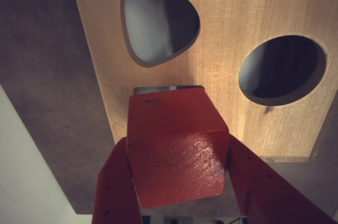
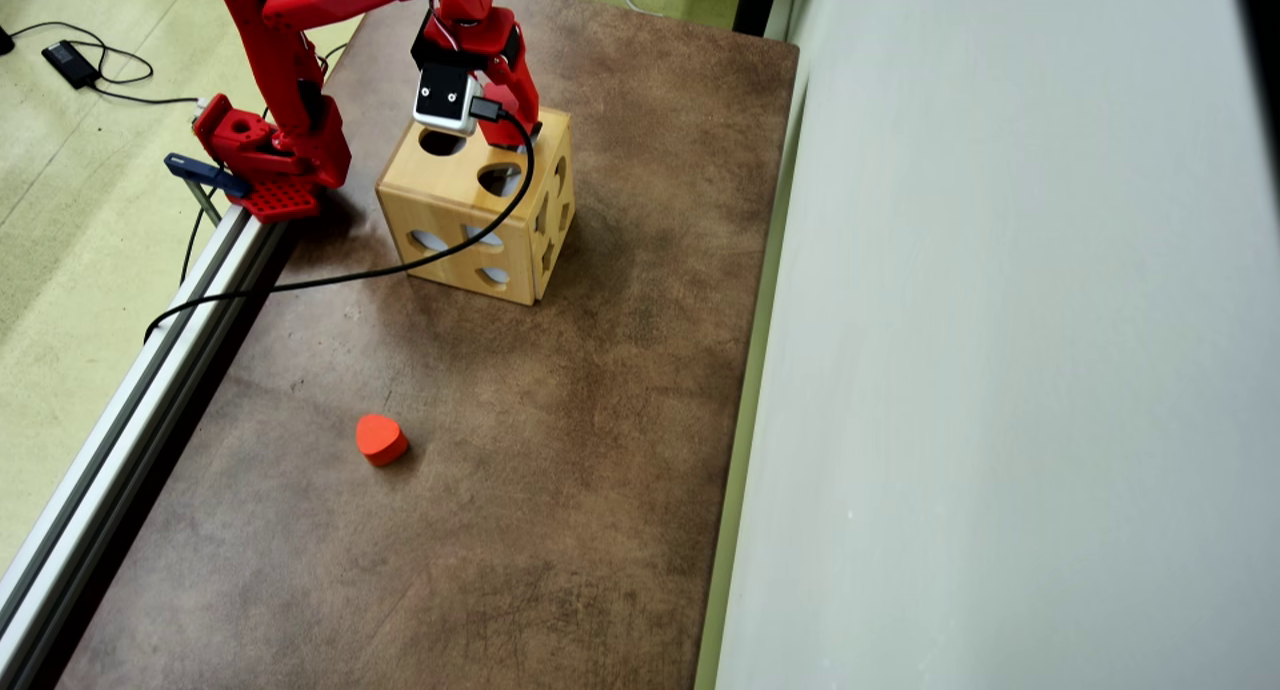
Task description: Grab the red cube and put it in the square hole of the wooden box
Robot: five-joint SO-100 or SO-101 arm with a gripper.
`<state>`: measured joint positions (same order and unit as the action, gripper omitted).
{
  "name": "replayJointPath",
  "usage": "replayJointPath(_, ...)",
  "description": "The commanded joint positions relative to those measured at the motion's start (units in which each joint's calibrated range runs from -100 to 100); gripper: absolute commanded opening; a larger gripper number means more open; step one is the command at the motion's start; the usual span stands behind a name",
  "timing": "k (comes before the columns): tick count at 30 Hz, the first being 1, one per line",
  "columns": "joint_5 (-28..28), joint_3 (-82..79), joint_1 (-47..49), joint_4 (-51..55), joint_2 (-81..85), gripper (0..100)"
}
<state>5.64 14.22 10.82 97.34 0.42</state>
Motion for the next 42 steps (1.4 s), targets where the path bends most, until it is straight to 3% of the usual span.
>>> replayJointPath(1,0.54,2.42,0.25,0.57,0.21,2)
replayJointPath(42,0.78,2.15,1.59,-1.76,-4.37,2)
